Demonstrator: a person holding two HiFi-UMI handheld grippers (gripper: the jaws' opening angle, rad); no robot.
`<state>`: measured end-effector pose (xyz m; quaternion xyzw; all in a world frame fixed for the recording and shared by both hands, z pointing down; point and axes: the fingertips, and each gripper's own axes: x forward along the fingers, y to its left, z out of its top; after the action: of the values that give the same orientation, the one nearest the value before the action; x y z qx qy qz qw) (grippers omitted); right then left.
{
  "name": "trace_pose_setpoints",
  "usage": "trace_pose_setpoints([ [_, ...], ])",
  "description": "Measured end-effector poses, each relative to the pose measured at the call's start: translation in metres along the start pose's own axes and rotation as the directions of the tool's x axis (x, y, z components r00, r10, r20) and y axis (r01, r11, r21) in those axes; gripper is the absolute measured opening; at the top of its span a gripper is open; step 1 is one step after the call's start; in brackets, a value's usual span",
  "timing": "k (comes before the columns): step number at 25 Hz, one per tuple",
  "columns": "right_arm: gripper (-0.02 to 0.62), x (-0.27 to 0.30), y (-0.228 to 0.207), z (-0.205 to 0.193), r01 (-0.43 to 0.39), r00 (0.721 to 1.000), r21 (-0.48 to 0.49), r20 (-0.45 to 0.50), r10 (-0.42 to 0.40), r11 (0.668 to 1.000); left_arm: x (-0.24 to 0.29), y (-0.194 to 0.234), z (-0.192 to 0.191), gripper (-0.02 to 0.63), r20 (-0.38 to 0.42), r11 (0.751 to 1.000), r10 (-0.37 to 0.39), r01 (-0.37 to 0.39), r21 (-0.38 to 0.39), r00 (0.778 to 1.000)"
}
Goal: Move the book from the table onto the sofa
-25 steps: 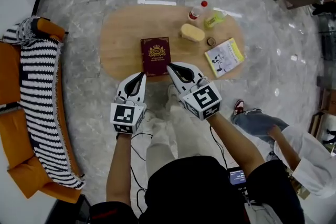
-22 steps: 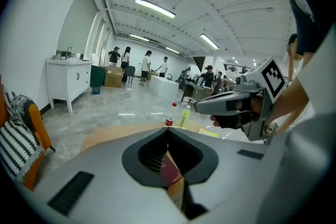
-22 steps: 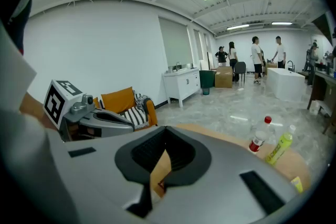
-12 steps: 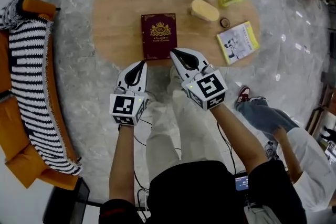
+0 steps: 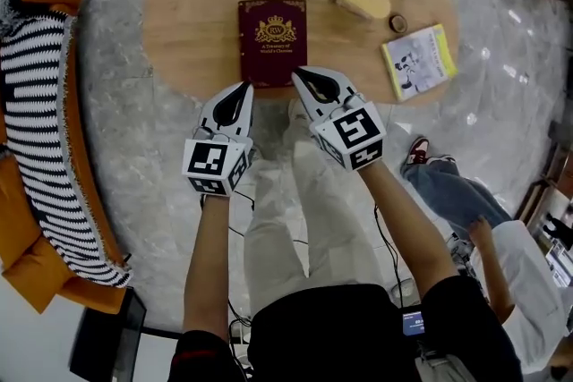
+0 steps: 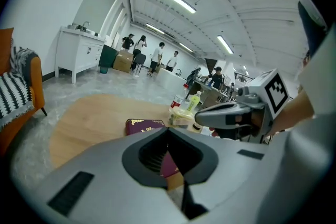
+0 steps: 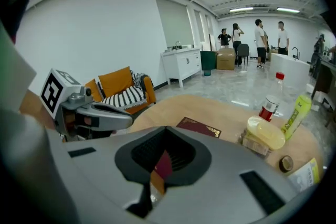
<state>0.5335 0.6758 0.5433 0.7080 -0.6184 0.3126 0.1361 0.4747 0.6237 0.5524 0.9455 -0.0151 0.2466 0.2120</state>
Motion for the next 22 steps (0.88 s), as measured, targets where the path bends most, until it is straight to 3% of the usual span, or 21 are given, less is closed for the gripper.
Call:
trace_pose_setpoints([
  [7, 0.009, 0.045, -0.014, -0.046, -0.048, 0.985, -0.149, -0.173, 0.022, 0.988, 0.011, 0.016, -0.029, 0.014, 0.002, 0.998, 0.031, -0.031, -0.063, 1.0],
  [16, 0.009, 0.094, -0.028, -0.074, -0.095, 0.965, -0.193, -0.258, 0.043, 0.977, 0.012, 0.026, -0.058, 0.014, -0.011, 0.983, 0.048, -0.049, -0.176, 0.999],
  [18, 0.104, 0.103, -0.033, -0.076, -0.103, 0.96, -0.193, -0.275, 0.047, 0.976, 0.012, 0.028, -0.062, 0.014, -0.015, 0.98, 0.05, -0.052, -0.19, 0.999],
  [22, 0.134, 0.118, -0.042, -0.073, -0.102, 0.958, -0.204, -0.284, 0.041, 0.974, 0.012, 0.03, -0.069, 0.014, -0.026, 0.978, 0.052, -0.056, -0.199, 0.998],
])
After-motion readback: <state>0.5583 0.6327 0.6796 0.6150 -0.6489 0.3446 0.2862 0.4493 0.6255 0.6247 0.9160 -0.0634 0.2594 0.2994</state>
